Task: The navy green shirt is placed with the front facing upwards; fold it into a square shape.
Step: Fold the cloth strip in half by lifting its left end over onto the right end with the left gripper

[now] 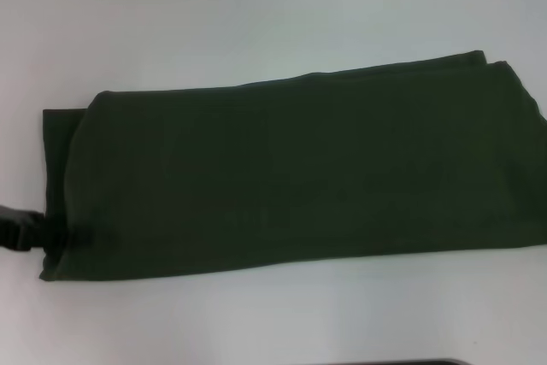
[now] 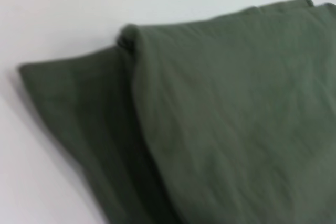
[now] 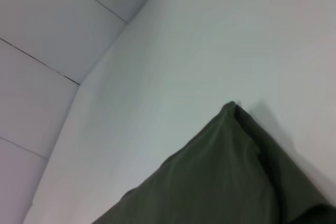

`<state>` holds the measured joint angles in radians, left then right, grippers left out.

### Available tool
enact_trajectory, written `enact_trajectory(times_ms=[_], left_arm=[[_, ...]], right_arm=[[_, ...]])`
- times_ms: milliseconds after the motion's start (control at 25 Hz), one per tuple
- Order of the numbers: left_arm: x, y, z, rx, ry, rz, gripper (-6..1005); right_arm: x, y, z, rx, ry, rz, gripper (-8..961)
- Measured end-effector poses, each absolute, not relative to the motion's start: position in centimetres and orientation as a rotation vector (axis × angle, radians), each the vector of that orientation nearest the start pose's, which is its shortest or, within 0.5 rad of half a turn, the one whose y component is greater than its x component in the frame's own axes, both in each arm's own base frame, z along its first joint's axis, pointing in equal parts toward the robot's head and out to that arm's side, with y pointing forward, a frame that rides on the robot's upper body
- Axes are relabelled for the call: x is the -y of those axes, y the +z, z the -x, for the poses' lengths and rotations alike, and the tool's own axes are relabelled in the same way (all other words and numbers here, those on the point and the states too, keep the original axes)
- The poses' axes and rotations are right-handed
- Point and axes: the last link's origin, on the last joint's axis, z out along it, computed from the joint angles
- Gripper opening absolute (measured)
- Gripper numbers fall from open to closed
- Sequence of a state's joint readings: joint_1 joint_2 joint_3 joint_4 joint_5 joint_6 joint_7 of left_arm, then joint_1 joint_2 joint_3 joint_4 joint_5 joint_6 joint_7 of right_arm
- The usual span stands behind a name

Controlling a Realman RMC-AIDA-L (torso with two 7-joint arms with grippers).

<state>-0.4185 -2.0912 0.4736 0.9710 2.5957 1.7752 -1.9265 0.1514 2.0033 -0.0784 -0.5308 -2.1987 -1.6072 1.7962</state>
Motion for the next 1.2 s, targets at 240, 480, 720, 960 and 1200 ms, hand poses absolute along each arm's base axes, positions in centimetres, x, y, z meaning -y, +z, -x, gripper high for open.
enact_trajectory(times_ms=[240,480,720,960,1200], left_arm=[[-27.8,5.5,34.1,1.477,-0.149,2.464,568],[-30.0,6.1,32.9,1.401,-0.273,2.419,617],[-32.2,6.3,30.5,1.296,-0.517,2.402,622],[-33.3,6.7,28.7,1.199,-0.790,2.348,627],[-33.4,6.8,28.2,1.162,-0.946,2.303,673]], right_arm=[[-18.6,6.8,-41.5,-1.694,0.954,1.776,459],[-20.1,8.0,-40.2,-1.608,1.007,1.856,458],[-22.7,9.2,-38.8,-1.514,1.026,1.935,489],[-24.8,11.7,-37.9,-1.334,1.051,1.972,582],[-25.2,13.9,-36.7,-1.134,1.159,1.961,768]])
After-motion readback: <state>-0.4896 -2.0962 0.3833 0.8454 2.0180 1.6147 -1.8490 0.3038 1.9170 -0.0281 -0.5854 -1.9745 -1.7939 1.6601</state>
